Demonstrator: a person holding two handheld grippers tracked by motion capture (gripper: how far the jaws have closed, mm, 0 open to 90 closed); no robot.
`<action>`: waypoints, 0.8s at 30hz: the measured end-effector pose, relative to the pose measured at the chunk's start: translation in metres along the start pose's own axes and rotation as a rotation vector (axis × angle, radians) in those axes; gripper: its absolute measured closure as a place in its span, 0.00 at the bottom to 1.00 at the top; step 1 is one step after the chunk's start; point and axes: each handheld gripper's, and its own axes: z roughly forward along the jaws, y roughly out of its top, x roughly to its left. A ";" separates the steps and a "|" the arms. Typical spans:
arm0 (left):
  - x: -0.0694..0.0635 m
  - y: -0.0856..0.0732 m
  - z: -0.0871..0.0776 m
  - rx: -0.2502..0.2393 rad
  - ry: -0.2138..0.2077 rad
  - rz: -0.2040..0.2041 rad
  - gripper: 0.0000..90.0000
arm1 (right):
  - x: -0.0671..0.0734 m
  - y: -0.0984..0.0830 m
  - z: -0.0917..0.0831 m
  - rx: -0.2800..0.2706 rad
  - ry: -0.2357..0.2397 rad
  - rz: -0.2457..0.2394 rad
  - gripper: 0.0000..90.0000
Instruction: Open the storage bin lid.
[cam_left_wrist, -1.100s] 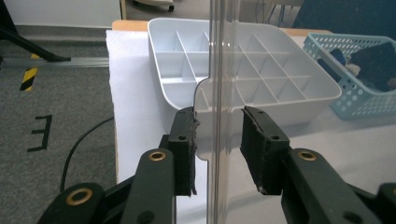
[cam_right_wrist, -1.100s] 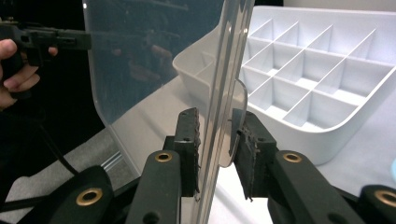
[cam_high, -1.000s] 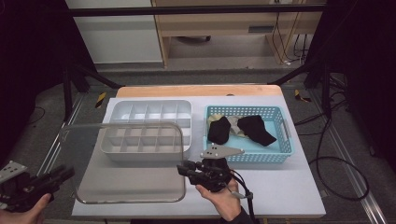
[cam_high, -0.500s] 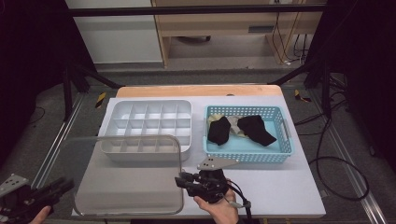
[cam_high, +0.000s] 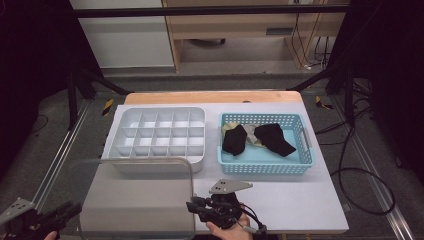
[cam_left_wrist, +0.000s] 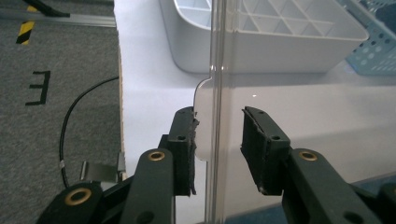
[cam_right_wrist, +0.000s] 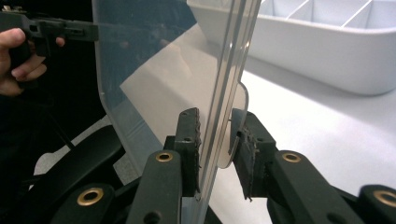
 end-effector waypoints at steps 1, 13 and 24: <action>0.000 -0.001 0.001 0.005 0.005 -0.002 0.72 | 0.000 -0.002 0.002 0.005 -0.001 0.003 0.80; 0.006 -0.014 0.006 0.065 0.029 -0.019 0.71 | -0.004 -0.023 0.019 0.061 0.011 0.044 0.80; 0.011 -0.023 0.018 0.126 0.034 -0.037 0.71 | -0.009 -0.032 0.028 0.092 0.016 0.075 0.79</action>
